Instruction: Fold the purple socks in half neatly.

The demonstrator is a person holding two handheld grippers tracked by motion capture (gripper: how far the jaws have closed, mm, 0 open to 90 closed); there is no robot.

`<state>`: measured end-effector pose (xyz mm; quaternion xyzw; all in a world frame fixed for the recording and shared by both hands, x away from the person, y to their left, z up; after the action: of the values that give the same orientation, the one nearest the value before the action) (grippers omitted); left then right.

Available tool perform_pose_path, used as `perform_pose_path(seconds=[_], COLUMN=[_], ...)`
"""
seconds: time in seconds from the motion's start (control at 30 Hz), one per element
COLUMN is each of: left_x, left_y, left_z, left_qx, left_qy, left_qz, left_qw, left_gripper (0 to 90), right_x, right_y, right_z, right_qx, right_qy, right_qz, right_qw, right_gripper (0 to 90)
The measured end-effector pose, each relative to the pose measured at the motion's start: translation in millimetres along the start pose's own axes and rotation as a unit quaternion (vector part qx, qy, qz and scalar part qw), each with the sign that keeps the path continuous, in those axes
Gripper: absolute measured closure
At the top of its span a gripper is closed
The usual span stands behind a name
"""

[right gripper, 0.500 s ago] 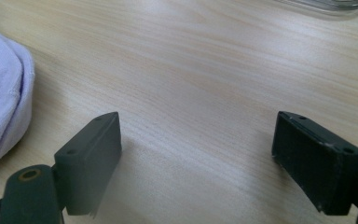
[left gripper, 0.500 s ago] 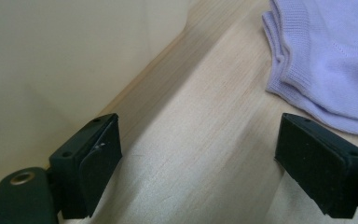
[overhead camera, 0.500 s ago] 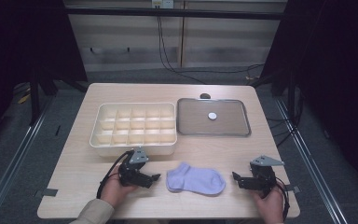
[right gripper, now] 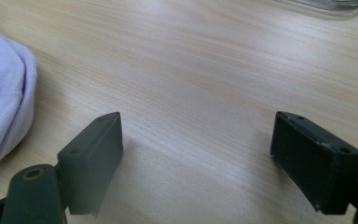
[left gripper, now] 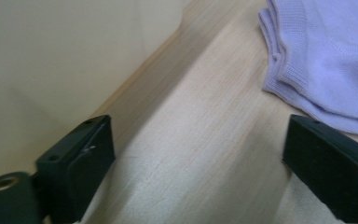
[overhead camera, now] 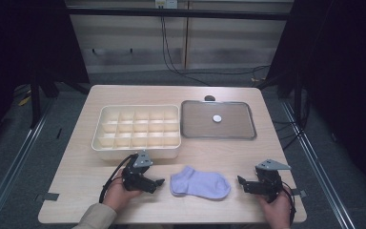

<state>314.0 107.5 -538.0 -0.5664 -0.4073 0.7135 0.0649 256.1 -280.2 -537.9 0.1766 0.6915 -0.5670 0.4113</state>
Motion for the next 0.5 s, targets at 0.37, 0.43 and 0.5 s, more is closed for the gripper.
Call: perform_pose_path(seconds=[0.37, 0.43, 0.5], left_x=[-3.3, -3.9, -4.9], left_y=[-0.4, -1.3, -2.3], left_z=[2.3, 2.2, 3.2], left_qx=[-0.004, -0.005, -0.003], left_qy=[-0.008, -0.006, -0.007], left_qz=[-0.030, -0.040, -0.051], left_qw=[0.9995, 0.9992, 0.9986], left_gripper=[3.0, 3.2, 4.3], right_x=[-1.0, -1.2, -1.9], right_y=[-2.8, -2.9, -3.9], right_z=[-4.5, -4.5, -6.1], right_qx=[-0.013, -0.013, -0.019], right_qy=[-0.008, -0.009, -0.013], right_qz=[0.004, 0.003, 0.000], right_qw=[0.9999, 0.9999, 0.9997], right_gripper=[31.6, 31.9, 36.6])
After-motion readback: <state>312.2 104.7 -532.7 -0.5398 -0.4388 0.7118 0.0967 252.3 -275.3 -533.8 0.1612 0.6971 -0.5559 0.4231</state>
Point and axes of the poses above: each handheld gripper's, and its own axes: y roughly forward along the jaws, x roughly out of its underside, z roughly to its right, the point moved 4 cm from there along y, roughly forward along the jaws, and after that the axes turned 4 degrees about z, right-handed, at the moved point
